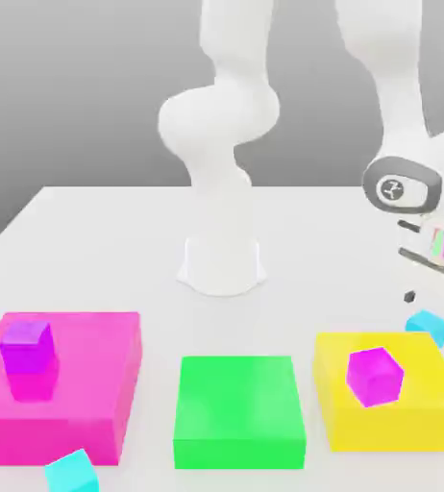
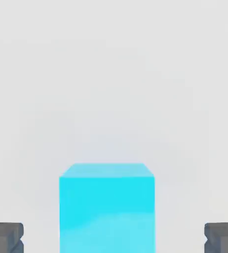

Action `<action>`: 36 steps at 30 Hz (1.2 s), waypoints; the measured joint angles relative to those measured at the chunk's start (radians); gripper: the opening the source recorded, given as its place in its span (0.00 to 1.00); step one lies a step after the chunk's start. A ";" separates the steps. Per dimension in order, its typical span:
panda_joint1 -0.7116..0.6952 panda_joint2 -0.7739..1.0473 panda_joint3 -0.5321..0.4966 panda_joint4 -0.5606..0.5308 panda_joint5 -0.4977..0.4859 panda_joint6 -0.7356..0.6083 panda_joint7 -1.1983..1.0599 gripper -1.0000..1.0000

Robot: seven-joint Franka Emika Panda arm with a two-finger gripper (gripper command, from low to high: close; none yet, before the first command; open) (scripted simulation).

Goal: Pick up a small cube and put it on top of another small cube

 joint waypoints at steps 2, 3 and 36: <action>0.010 0.029 -0.014 0.006 -0.015 0.023 0.012 0.00; 0.010 0.029 -0.014 0.006 -0.015 0.023 0.012 0.00; -0.723 -0.428 -0.338 0.084 0.092 -0.476 -0.025 0.00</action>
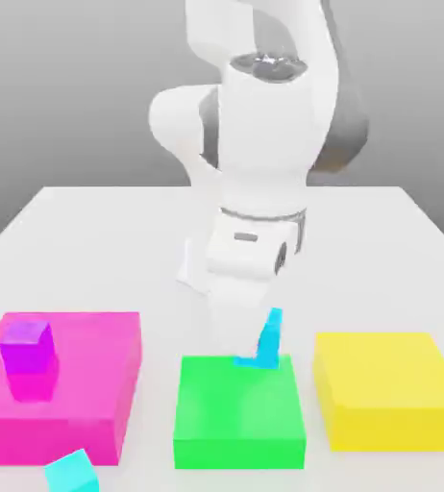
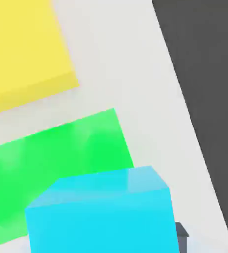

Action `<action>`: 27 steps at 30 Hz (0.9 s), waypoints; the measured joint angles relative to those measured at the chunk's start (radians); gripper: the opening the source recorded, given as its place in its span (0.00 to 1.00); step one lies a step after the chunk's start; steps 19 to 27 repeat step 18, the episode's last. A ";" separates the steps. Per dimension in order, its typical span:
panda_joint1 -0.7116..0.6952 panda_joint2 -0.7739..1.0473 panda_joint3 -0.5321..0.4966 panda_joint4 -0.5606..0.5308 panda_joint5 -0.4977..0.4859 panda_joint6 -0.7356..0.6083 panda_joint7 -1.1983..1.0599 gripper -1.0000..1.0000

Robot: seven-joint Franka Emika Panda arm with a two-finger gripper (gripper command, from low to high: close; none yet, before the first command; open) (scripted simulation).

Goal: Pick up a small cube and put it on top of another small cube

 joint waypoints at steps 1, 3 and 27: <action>-0.029 -0.008 -0.027 0.005 -0.007 -0.013 0.003 0.00; -0.090 -0.022 -0.082 0.014 -0.020 -0.038 0.010 0.00; -0.274 0.100 -0.275 0.007 0.049 0.061 -0.051 1.00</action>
